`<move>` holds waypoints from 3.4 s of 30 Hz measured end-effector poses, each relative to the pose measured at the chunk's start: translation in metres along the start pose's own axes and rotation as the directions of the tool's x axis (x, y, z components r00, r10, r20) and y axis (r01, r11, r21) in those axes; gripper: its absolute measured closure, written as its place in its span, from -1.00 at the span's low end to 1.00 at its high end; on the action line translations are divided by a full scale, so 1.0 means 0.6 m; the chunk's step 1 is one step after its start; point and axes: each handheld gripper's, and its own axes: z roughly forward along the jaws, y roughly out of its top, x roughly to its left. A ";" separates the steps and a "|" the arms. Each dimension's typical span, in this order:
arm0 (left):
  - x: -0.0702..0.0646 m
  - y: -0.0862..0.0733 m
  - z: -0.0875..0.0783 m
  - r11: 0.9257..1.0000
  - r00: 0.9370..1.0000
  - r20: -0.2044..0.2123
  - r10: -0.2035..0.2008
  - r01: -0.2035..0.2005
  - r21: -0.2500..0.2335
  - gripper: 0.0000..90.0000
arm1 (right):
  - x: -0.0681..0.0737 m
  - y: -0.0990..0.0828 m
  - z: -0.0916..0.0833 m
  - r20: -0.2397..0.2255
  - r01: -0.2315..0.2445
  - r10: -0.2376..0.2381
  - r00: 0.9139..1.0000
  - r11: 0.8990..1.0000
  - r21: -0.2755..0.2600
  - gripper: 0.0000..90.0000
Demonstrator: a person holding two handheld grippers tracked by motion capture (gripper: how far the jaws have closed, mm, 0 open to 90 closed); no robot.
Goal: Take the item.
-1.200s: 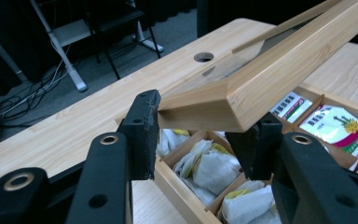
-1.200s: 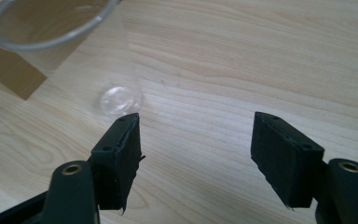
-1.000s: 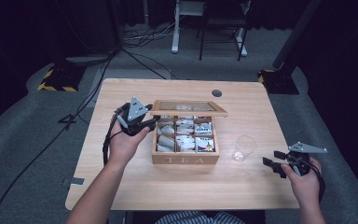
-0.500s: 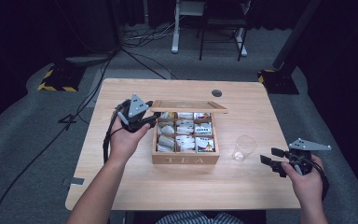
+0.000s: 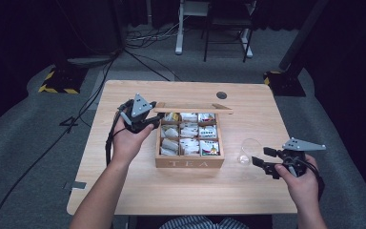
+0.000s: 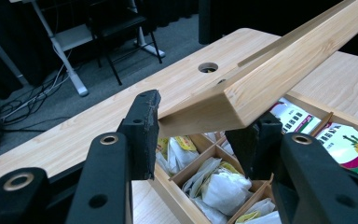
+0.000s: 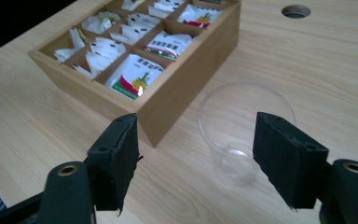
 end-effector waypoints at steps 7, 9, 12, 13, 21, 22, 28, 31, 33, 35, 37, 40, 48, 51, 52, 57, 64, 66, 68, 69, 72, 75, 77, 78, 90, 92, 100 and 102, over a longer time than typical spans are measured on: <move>0.000 -0.001 -0.001 1.000 1.000 0.001 0.005 -0.005 0.003 0.22 | 0.017 0.019 0.026 -0.022 -0.007 0.007 1.000 1.000 -0.020 -0.35; 0.000 -0.001 0.000 1.000 1.000 0.001 0.005 -0.005 0.003 0.22 | 0.027 0.027 0.040 -0.027 0.012 -0.012 1.000 1.000 0.000 -0.35; 0.000 -0.001 0.000 1.000 1.000 0.002 0.002 -0.002 0.004 0.22 | 0.045 0.041 0.067 -0.018 0.041 -0.041 0.999 0.999 0.003 -0.34; 0.000 -0.001 0.000 1.000 1.000 0.002 0.002 -0.002 0.004 0.21 | 0.045 0.041 0.067 -0.018 0.041 -0.041 0.999 0.999 0.003 -0.34; 0.004 0.001 0.002 1.000 1.000 0.015 0.005 -0.006 0.013 0.19 | 0.078 0.076 0.112 -0.043 0.099 -0.099 0.994 0.995 0.007 -0.27; 0.004 0.001 0.002 1.000 1.000 0.016 0.003 -0.003 0.013 0.19 | 0.082 0.079 0.117 -0.054 0.111 -0.110 0.992 0.994 0.004 -0.19; 0.008 0.002 0.003 1.000 1.000 0.028 -0.004 0.004 0.013 0.18 | 0.108 0.094 0.150 -0.106 0.154 -0.152 0.983 0.988 0.018 -0.02; 0.008 0.002 0.003 1.000 1.000 0.030 -0.005 0.004 0.013 0.18 | 0.124 0.103 0.171 -0.133 0.168 -0.165 0.977 0.986 0.013 0.07; 0.008 0.002 0.003 1.000 1.000 0.030 -0.005 0.004 0.014 0.18 | 0.136 0.109 0.184 -0.148 0.181 -0.177 0.973 0.983 0.011 0.11; 0.008 0.002 0.003 1.000 1.000 0.030 -0.004 0.004 0.015 0.18 | 0.150 0.117 0.199 -0.157 0.198 -0.194 0.968 0.980 0.008 0.17; 0.008 0.002 0.003 1.000 1.000 0.029 -0.003 0.003 0.015 0.17 | 0.155 0.122 0.205 -0.164 0.207 -0.204 0.965 0.978 0.002 0.21; 0.007 0.002 0.003 1.000 1.000 0.027 -0.002 0.002 0.016 0.18 | 0.162 0.127 0.213 -0.171 0.212 -0.210 0.963 0.977 -0.005 0.24; 0.007 0.002 0.003 1.000 1.000 0.024 0.001 -0.001 0.019 0.18 | 0.187 0.131 0.256 -0.196 0.235 -0.230 0.953 0.972 0.000 0.34; 0.006 0.002 0.003 1.000 1.000 0.021 0.002 -0.002 0.018 0.18 | 0.196 0.131 0.274 -0.200 0.244 -0.239 0.950 0.970 0.005 0.36; 0.005 0.002 0.003 1.000 1.000 0.020 0.004 -0.004 0.017 0.18 | 0.198 0.130 0.280 -0.200 0.246 -0.239 0.950 0.969 0.006 0.37; 0.005 0.001 0.004 1.000 1.000 0.022 0.004 -0.004 0.019 0.18 | 0.213 0.126 0.310 -0.206 0.263 -0.254 0.945 0.965 0.018 0.38; 0.003 0.001 0.005 0.999 1.000 0.016 0.016 -0.016 0.030 0.16 | 0.218 0.122 0.335 -0.205 0.269 -0.259 0.944 0.963 0.019 0.33; 0.002 0.001 0.006 0.999 1.000 0.015 0.016 -0.016 0.029 0.16 | 0.221 0.120 0.345 -0.209 0.276 -0.264 0.942 0.961 0.030 0.34; 0.002 0.001 0.007 0.999 1.000 0.014 0.016 -0.016 0.029 0.16 | 0.222 0.120 0.347 -0.210 0.281 -0.269 0.940 0.959 0.031 0.34; 0.002 0.001 0.007 0.999 1.000 0.014 0.015 -0.016 0.028 0.16 | 0.223 0.120 0.353 -0.212 0.282 -0.269 0.940 0.959 0.036 0.34; 0.002 0.001 0.007 0.999 1.000 0.014 0.015 -0.016 0.028 0.16 | 0.223 0.120 0.359 -0.210 0.283 -0.269 0.940 0.958 0.038 0.33; 0.002 0.001 0.007 0.999 1.000 0.014 0.016 -0.016 0.030 0.16 | 0.225 0.121 0.368 -0.208 0.300 -0.285 0.936 0.953 0.043 0.28; 0.002 0.001 0.007 0.999 1.000 0.016 0.016 -0.016 0.031 0.16 | 0.226 0.121 0.372 -0.210 0.304 -0.289 0.934 0.952 0.044 0.27; 0.002 0.001 0.007 0.999 1.000 0.016 0.016 -0.016 0.031 0.16 | 0.226 0.120 0.374 -0.213 0.300 -0.284 0.935 0.953 0.046 0.27; 0.002 0.001 0.006 0.999 1.000 0.016 0.018 -0.019 0.033 0.16 | 0.243 0.112 0.378 -0.222 0.359 -0.336 0.915 0.931 0.069 0.63; 0.002 0.001 0.006 0.999 1.000 0.016 0.018 -0.018 0.033 0.16 | 0.244 0.112 0.379 -0.223 0.364 -0.340 0.914 0.929 0.072 0.64; 0.002 0.001 0.006 0.999 1.000 0.018 0.018 -0.019 0.033 0.16 | 0.244 0.111 0.381 -0.221 0.380 -0.354 0.909 0.921 0.085 0.90; 0.002 0.001 0.006 0.999 1.000 0.018 0.018 -0.019 0.033 0.16 | 0.244 0.111 0.380 -0.220 0.382 -0.357 0.908 0.920 0.085 0.94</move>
